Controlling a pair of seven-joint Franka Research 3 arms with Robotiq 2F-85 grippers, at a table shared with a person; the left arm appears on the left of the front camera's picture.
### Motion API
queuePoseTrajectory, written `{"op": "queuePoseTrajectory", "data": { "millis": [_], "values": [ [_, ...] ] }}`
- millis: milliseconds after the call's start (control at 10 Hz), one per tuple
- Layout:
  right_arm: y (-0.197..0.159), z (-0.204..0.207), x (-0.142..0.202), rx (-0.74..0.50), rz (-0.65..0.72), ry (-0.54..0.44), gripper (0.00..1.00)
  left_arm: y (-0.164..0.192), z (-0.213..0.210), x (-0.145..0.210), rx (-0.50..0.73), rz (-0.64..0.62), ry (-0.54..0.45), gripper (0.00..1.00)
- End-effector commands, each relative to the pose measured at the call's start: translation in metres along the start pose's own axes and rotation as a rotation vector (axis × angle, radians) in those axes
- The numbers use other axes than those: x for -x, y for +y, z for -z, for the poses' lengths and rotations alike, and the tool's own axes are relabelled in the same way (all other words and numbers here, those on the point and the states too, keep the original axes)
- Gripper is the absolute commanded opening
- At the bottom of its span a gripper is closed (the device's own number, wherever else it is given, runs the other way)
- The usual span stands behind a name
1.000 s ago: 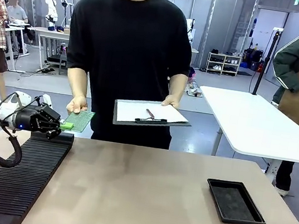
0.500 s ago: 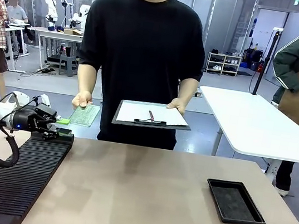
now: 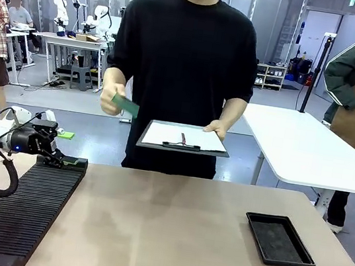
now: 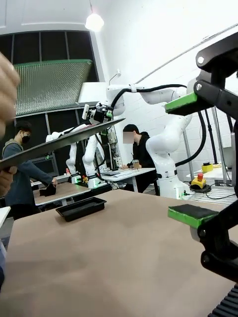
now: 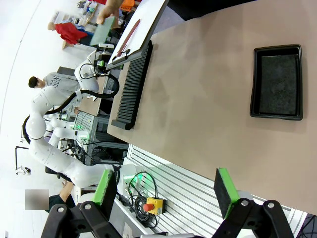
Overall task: Inspect the PCB.
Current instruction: Release the Blank PCB you were holding, then pick up the Blank PCB that the human is holding.
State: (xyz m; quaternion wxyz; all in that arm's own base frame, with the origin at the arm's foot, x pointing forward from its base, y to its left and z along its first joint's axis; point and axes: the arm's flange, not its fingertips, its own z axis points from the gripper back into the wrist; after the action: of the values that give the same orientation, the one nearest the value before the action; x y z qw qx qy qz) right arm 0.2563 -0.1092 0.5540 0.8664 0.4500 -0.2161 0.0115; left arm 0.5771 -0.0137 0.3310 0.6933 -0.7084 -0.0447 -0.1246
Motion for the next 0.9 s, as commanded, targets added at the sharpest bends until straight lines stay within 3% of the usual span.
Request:
{"op": "queuePoseTrajectory", "data": {
  "millis": [0, 100, 200, 800],
  "values": [
    [0.0, 0.0, -0.001, -0.009, -0.013, -0.004, 1.0, -0.013, -0.004, -0.001, -0.01, -0.002, 0.011, 1.0],
    [0.0, 0.0, -0.001, -0.009, -0.013, -0.004, 1.0, -0.013, -0.008, 0.0, -0.069, 0.045, -0.021, 0.95],
    [0.0, 0.0, -0.001, -0.009, -0.013, -0.004, 1.0, -0.002, -0.001, 0.0, -0.002, 0.003, 0.0, 0.95],
    [0.0, 0.0, -0.001, -0.009, -0.013, -0.004, 1.0, -0.002, -0.001, 0.0, -0.002, 0.003, 0.0, 0.95]
  ]
}}
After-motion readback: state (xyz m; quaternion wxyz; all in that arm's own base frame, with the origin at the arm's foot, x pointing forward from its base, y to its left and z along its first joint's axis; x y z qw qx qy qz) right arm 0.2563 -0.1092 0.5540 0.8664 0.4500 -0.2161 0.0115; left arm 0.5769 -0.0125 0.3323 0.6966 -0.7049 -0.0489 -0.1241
